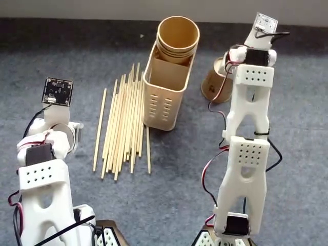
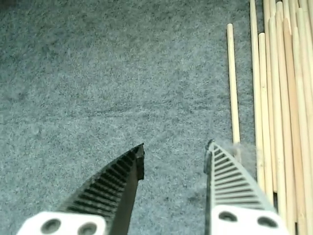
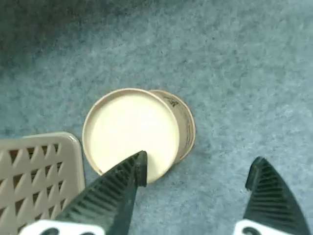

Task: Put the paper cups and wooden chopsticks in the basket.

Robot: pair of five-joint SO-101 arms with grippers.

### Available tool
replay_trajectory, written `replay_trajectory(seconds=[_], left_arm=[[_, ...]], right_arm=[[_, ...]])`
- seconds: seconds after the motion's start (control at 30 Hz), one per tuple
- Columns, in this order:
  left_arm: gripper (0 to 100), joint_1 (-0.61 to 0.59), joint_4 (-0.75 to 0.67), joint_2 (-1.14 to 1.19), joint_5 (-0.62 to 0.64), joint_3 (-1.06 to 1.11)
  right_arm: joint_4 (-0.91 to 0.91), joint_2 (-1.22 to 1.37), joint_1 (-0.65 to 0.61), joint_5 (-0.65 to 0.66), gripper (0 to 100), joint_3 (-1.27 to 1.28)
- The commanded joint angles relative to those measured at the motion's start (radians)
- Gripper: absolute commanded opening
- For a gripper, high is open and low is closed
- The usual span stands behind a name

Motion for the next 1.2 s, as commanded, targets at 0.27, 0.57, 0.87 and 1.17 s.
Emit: replay_trajectory(seconds=[0.27,0.57,0.87,1.17], left_arm=[[22,-0.001,-0.012,-0.013,-0.008,-0.048],[22,0.001,-0.012,-0.013,-0.005,-0.047],[22,-0.007,-0.012,-0.013,-0.009,-0.041],[22,-0.004,-0.014,-0.013,-0.009,-0.039]], right_arm=[[0.105,-0.068,0.374,0.267,30.7,0.041],[0.104,-0.38,0.305,0.281,30.7,0.176],[-0.038,-0.46,-0.024,0.408,30.7,0.323],[-0.325,-0.328,-0.022,0.681,30.7,0.549]])
